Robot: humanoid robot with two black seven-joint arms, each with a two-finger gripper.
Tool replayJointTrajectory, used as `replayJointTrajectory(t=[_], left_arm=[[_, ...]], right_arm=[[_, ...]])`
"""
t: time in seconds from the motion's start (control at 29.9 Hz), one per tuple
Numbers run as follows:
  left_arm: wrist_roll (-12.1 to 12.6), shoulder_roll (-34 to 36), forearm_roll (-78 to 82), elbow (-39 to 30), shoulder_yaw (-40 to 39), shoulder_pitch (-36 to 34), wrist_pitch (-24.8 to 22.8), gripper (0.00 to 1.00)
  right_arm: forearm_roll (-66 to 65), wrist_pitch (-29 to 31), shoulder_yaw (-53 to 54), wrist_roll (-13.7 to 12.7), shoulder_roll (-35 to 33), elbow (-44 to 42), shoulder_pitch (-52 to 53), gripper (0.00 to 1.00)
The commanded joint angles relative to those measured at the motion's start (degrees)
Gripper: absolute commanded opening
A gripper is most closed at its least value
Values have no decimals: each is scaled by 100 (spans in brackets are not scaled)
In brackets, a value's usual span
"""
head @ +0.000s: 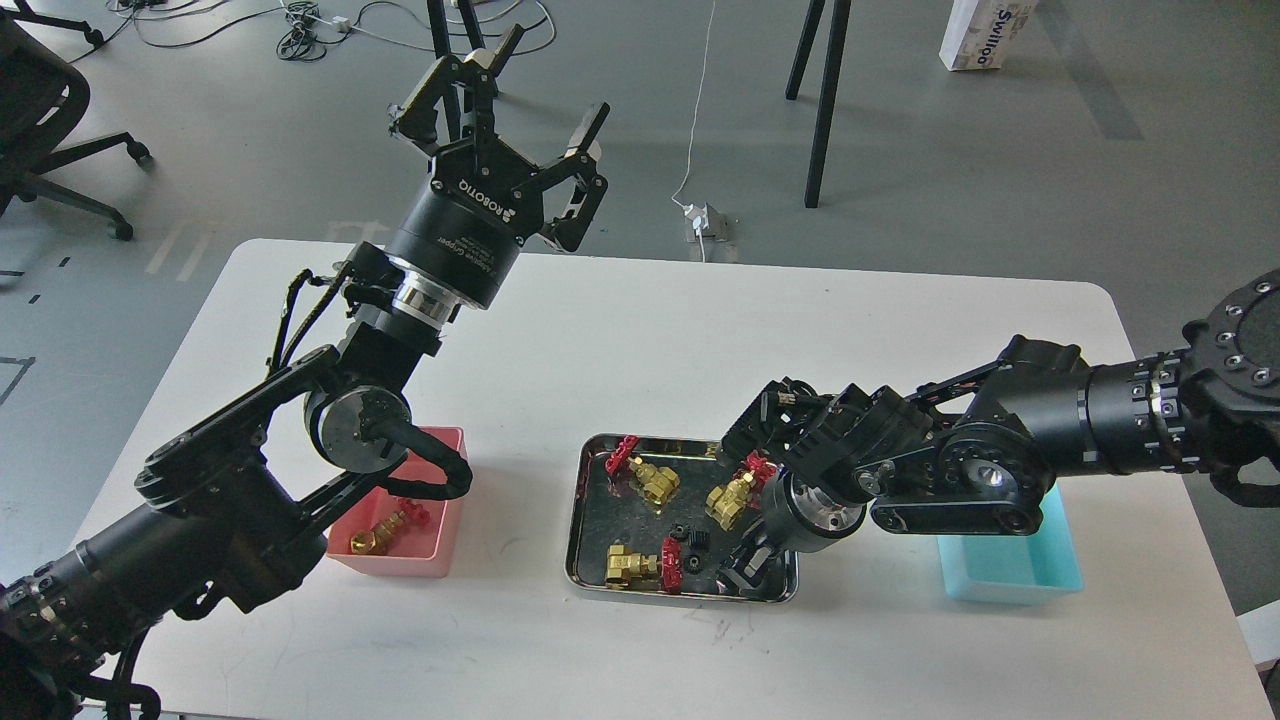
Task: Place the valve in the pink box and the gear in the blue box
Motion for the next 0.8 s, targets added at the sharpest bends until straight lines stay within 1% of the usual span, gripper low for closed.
replayJointTrajectory(t=[0.0,0.13,0.2,0.4,0.77], left_arm=[[0,0,0,5,0,3,-9,79],[0,0,0,5,0,3,-9,79],[0,0,0,5,9,3,-9,79],[0,-9,0,57,9,3,-9,79],[0,-9,8,57,0,38,-17,79]], right_arm=[[-8,0,9,0,0,-6,-24,54],[-17,0,9,0,0,2,-50,53],[-25,0,9,0,0,2,-68,50],[-25,0,1,-9,0,11,-59,46],[-34,17,-79,-9,0,11,-68,45]])
